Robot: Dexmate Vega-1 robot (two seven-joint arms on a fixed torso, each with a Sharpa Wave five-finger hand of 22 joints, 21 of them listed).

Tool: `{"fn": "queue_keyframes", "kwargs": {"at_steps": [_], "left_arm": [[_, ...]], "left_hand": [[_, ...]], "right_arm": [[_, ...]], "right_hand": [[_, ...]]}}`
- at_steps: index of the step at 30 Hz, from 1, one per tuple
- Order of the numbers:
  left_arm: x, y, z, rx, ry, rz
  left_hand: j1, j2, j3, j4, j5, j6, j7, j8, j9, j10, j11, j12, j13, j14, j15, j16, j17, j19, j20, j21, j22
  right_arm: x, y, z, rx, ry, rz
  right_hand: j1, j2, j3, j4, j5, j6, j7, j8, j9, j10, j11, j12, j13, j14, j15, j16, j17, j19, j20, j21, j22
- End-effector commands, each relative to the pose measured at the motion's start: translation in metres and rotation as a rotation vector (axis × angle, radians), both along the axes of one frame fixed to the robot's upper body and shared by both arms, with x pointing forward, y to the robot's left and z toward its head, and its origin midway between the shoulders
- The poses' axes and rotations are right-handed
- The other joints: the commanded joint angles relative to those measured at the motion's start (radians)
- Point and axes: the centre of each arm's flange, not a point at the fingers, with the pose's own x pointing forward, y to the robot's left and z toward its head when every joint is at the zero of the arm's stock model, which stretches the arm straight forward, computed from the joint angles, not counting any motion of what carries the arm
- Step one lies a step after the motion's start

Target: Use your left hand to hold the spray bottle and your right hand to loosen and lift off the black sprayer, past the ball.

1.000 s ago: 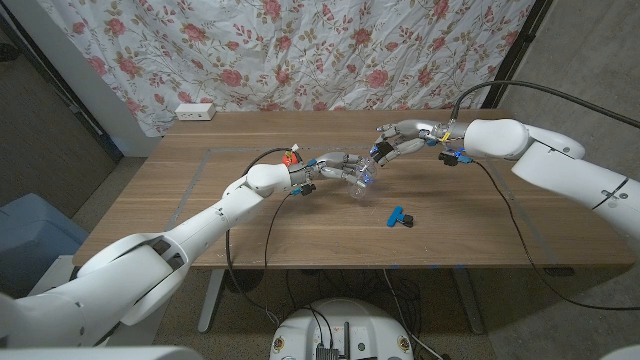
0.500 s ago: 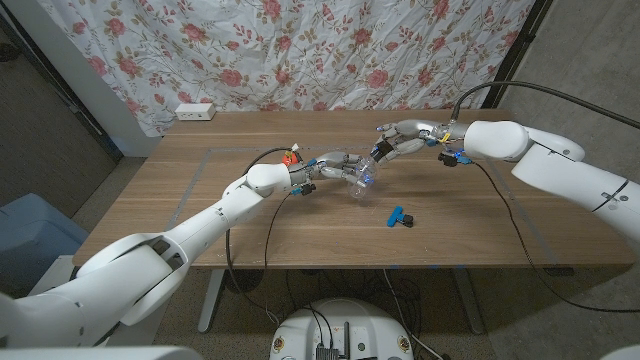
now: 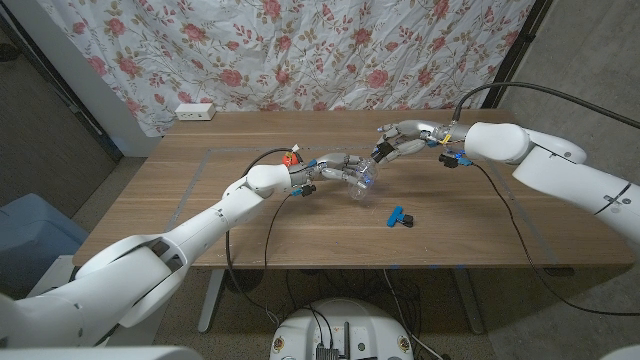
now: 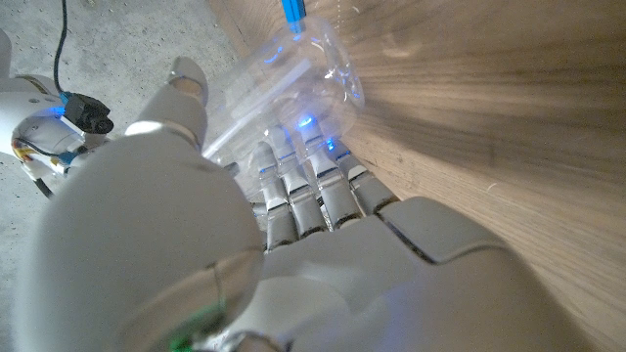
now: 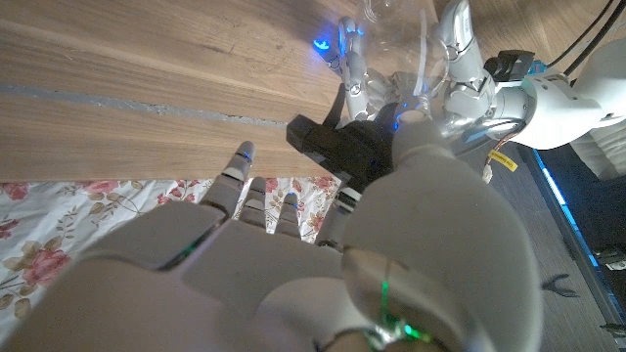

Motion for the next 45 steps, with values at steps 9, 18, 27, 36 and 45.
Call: {"fn": "queue_keyframes", "kwargs": {"at_steps": [9, 18, 27, 36, 45], "left_arm": [[-0.002, -0.001, -0.001, -0.001, -0.002, 0.002], [-0.002, -0.001, -0.002, -0.002, -0.001, 0.001], [-0.001, 0.000, -0.002, -0.005, -0.002, -0.001], [0.000, 0.002, -0.002, -0.011, -0.005, 0.001], [0.000, 0.005, -0.005, -0.020, -0.005, 0.006]], "left_hand": [[-0.037, 0.149, 0.009, 0.006, 0.004, 0.034, -0.036, 0.139, 0.002, 0.097, -0.090, 0.002, 0.006, 0.007, -0.142, -0.004, 0.005, 0.005, -0.048, 0.001, 0.003], [-0.034, 0.149, 0.010, 0.005, 0.004, 0.037, -0.032, 0.141, 0.001, 0.097, -0.084, 0.001, 0.005, 0.007, -0.138, -0.005, 0.006, 0.005, -0.047, 0.001, 0.003], [-0.032, 0.147, 0.010, 0.004, 0.004, 0.040, -0.029, 0.143, 0.000, 0.100, -0.083, -0.001, 0.003, 0.006, -0.134, -0.005, 0.008, 0.005, -0.048, 0.001, 0.003], [-0.025, 0.142, 0.008, 0.001, 0.004, 0.045, -0.026, 0.145, -0.001, 0.104, -0.077, -0.001, 0.001, 0.007, -0.133, -0.003, 0.010, 0.005, -0.049, 0.001, 0.003], [-0.021, 0.141, 0.008, 0.001, 0.004, 0.046, -0.025, 0.145, -0.002, 0.104, -0.078, -0.002, 0.001, 0.007, -0.133, -0.003, 0.012, 0.005, -0.049, 0.001, 0.003]], "right_arm": [[-0.006, -0.001, 0.004, -0.007, -0.026, -0.017], [-0.013, 0.002, 0.009, -0.027, -0.047, -0.028], [-0.018, 0.004, 0.016, -0.051, -0.061, -0.045], [-0.022, 0.006, 0.025, -0.072, -0.079, -0.063], [-0.026, 0.006, 0.032, -0.090, -0.096, -0.077]], "right_hand": [[0.014, 0.003, 0.005, 0.003, -0.002, 0.039, -0.001, 0.028, 0.017, 0.025, -0.004, 0.007, 0.002, 0.014, -0.003, 0.009, 0.004, 0.011, -0.004, 0.004, 0.004], [0.019, 0.003, 0.005, 0.002, -0.003, 0.059, -0.001, 0.045, 0.027, 0.039, -0.007, 0.008, 0.002, 0.024, -0.010, 0.013, 0.005, 0.020, -0.011, 0.005, 0.004], [0.021, 0.003, 0.005, 0.001, -0.003, 0.066, -0.002, 0.053, 0.031, 0.044, -0.008, 0.007, 0.002, 0.024, -0.010, 0.013, 0.005, 0.022, -0.013, 0.004, 0.004], [0.024, 0.003, 0.005, 0.002, -0.003, 0.071, -0.001, 0.061, 0.037, 0.054, -0.009, 0.008, 0.002, 0.026, -0.013, 0.015, 0.006, 0.025, -0.013, 0.004, 0.004], [0.026, 0.004, 0.006, 0.002, -0.004, 0.074, -0.001, 0.067, 0.043, 0.061, -0.010, 0.008, 0.002, 0.029, -0.014, 0.016, 0.006, 0.027, -0.012, 0.003, 0.004]]}}
